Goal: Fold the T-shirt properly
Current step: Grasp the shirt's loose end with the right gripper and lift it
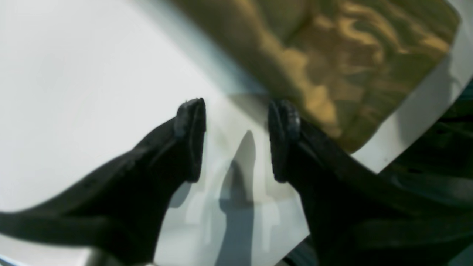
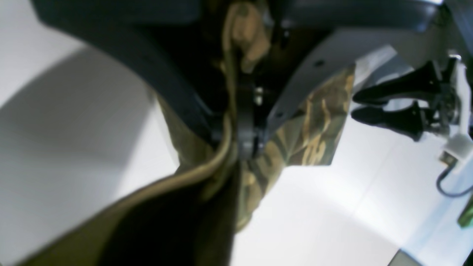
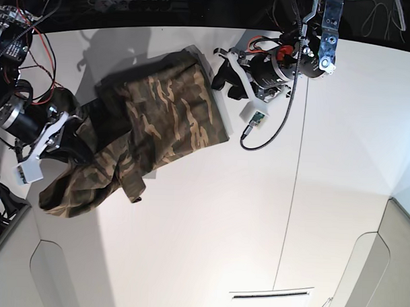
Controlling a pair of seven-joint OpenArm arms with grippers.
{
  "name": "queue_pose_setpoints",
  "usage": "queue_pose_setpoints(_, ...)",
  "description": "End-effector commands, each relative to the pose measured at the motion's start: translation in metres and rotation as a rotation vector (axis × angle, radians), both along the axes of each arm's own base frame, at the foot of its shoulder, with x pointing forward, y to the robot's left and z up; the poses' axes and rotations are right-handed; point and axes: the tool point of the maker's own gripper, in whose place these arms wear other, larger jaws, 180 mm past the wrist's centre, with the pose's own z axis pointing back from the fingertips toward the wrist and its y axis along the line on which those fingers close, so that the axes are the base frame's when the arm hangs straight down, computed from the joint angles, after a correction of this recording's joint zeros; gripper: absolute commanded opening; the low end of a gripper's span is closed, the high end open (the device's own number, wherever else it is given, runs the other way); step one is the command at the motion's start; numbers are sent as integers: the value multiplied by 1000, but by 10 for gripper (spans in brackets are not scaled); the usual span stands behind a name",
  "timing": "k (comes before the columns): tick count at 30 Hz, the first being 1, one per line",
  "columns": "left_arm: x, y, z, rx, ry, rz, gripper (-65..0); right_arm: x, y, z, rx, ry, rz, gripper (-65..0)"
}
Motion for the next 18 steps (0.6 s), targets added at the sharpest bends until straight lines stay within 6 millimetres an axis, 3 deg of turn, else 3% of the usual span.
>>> queue_pose_setpoints(1, 7, -4, 9, -27, -38, 3, -336, 4, 14, 12, 24, -48, 32, -650)
queue_pose_setpoints(9, 7, -4, 10, -27, -41, 3, -336, -14, 106, -22, -40, 16, 241, -650)
queue_pose_setpoints(15, 6, -4, 9, -23, -36, 0, -336, -34, 152, -44, -145, 47, 374, -639)
queue_pose_setpoints(18, 3, -4, 7, -15, -20, -8, -336, -48, 174, -51, -168, 53, 454, -354)
